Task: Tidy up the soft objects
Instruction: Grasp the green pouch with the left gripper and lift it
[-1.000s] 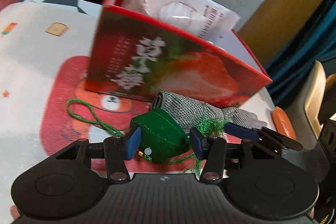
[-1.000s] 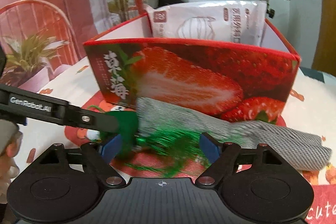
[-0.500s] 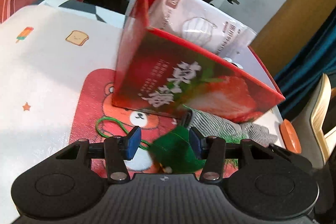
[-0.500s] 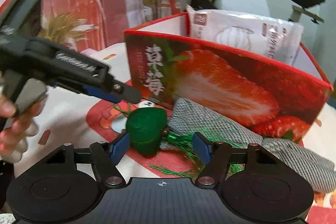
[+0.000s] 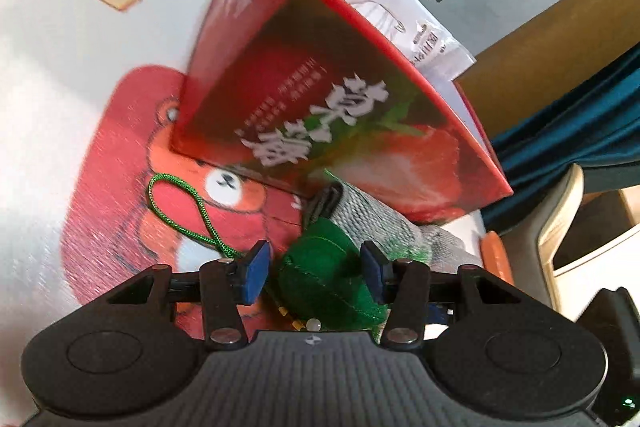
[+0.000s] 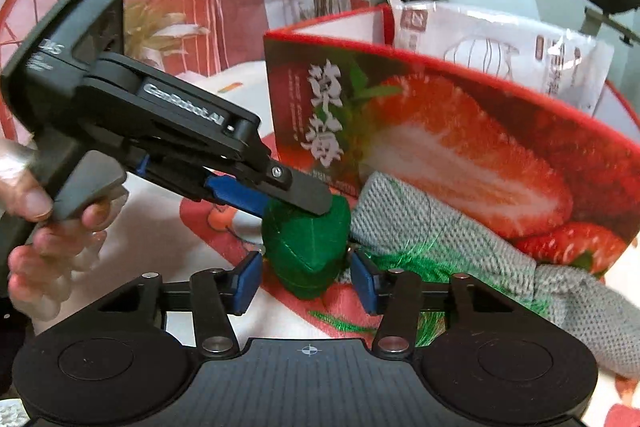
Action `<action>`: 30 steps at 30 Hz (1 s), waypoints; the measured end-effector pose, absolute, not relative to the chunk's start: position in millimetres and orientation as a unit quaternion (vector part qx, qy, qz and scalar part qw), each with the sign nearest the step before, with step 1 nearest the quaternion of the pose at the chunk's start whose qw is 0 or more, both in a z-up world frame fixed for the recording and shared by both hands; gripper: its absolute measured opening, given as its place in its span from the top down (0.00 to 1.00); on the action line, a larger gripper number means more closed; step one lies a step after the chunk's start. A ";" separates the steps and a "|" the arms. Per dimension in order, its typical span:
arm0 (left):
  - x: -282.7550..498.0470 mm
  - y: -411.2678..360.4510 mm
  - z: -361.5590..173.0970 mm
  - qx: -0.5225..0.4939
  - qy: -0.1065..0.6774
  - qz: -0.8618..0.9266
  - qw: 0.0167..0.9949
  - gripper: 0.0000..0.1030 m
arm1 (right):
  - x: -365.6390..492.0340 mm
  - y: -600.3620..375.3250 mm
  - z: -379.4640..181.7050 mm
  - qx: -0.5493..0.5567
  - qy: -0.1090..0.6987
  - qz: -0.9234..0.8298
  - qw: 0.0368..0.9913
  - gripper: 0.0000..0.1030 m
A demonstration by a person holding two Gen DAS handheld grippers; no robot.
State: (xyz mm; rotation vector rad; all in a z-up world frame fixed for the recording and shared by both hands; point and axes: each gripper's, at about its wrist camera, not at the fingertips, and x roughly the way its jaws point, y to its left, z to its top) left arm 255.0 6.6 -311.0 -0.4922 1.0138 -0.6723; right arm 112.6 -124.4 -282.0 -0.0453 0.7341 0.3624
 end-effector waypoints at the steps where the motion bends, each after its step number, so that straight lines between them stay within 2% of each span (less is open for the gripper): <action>1: 252.8 4.4 -311.5 -0.230 0.472 -0.316 0.790 0.50 | 113.9 -125.6 -284.0 -0.018 0.362 0.176 0.915 0.57; 4: 247.6 -3.6 -313.5 -0.230 0.472 -0.325 0.787 0.51 | 116.1 -127.5 -289.8 -0.011 0.372 0.175 0.911 0.60; 6: 244.3 -9.6 -312.5 -0.229 0.471 -0.328 0.786 0.55 | 116.1 -128.7 -293.8 -0.007 0.377 0.174 0.910 0.62; 13: 233.4 -12.3 -285.4 -0.215 0.441 -0.326 0.808 0.56 | 111.7 -136.5 -285.6 0.008 0.359 0.181 0.915 0.64; 19: 227.5 -6.5 -246.3 -0.223 0.398 -0.327 0.827 0.57 | 108.2 -141.2 -256.1 0.018 0.308 0.194 0.931 0.64; 30: 228.5 -11.7 -157.4 -0.169 0.293 -0.331 0.881 0.56 | 127.3 -150.3 -174.8 -0.012 0.215 0.225 0.950 0.64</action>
